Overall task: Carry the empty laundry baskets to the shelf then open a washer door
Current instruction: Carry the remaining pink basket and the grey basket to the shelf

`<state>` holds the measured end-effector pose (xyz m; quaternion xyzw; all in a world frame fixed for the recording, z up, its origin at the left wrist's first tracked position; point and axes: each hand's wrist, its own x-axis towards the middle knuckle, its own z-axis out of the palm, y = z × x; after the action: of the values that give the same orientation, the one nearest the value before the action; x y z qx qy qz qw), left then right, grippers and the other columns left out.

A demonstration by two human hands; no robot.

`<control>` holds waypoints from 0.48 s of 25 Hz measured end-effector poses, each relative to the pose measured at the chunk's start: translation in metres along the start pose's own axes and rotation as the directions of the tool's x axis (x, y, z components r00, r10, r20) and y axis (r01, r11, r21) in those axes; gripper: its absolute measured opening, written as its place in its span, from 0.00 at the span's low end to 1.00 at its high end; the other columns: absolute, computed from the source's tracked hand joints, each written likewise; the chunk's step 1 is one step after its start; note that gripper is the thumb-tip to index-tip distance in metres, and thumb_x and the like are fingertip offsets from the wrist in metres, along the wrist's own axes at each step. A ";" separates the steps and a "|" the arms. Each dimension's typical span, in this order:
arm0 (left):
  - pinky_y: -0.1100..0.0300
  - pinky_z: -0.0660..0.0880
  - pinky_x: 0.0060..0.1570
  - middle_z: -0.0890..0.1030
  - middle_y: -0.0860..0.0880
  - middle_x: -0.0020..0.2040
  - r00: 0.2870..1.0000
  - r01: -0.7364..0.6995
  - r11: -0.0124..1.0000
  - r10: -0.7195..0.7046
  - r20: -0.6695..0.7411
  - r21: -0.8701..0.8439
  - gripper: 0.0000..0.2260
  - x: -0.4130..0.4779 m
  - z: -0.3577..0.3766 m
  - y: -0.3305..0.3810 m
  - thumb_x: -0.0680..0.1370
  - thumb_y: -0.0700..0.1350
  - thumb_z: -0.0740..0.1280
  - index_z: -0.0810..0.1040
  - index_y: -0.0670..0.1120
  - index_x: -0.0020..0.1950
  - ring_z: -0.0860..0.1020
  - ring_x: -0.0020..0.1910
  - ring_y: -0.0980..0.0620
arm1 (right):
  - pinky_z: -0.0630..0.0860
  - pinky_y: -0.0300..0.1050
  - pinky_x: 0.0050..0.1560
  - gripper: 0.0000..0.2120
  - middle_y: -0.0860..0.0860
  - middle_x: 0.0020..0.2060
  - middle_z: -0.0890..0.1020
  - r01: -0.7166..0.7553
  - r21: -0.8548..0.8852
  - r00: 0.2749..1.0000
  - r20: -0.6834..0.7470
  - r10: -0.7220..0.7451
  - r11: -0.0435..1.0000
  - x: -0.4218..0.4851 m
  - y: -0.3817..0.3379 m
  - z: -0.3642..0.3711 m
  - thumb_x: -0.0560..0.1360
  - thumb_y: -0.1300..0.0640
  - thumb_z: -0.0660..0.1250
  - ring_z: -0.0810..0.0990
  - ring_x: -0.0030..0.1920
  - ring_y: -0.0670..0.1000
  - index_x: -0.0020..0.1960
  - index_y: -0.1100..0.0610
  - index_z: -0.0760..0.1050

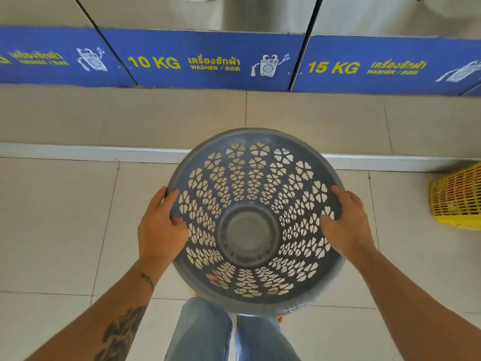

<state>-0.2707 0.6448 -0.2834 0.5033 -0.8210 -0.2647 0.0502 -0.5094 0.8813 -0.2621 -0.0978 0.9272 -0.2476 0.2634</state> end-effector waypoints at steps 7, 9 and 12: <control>0.44 0.76 0.59 0.74 0.45 0.70 0.949 0.038 0.988 -0.082 -0.304 -0.147 0.23 -0.100 -0.184 0.006 0.73 0.35 0.68 0.76 0.44 0.68 0.76 0.63 0.41 | 0.71 0.53 0.64 0.30 0.52 0.70 0.69 0.332 -0.059 0.943 0.018 -0.332 0.941 -0.115 -0.119 -0.090 0.73 0.57 0.68 0.73 0.65 0.57 0.73 0.52 0.64; 0.45 0.75 0.59 0.76 0.44 0.68 0.917 0.004 0.984 -0.074 -0.393 -0.176 0.22 -0.130 -0.232 -0.002 0.72 0.35 0.69 0.77 0.42 0.66 0.77 0.62 0.40 | 0.70 0.50 0.64 0.30 0.52 0.69 0.69 0.427 -0.050 0.904 -0.009 -0.428 0.903 -0.158 -0.150 -0.108 0.71 0.59 0.68 0.73 0.64 0.57 0.72 0.53 0.67; 0.47 0.74 0.61 0.77 0.44 0.67 0.854 0.012 0.956 -0.163 -0.494 -0.295 0.20 -0.174 -0.291 -0.018 0.74 0.37 0.67 0.77 0.44 0.66 0.77 0.61 0.42 | 0.69 0.49 0.64 0.29 0.52 0.71 0.68 0.506 -0.046 0.860 -0.044 -0.508 0.861 -0.225 -0.183 -0.119 0.72 0.60 0.67 0.72 0.66 0.56 0.72 0.52 0.68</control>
<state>-0.0696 0.6753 -0.0110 0.5802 -0.7079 -0.2370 0.3255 -0.3743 0.8430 0.0189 -0.3355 0.8797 -0.2956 0.1619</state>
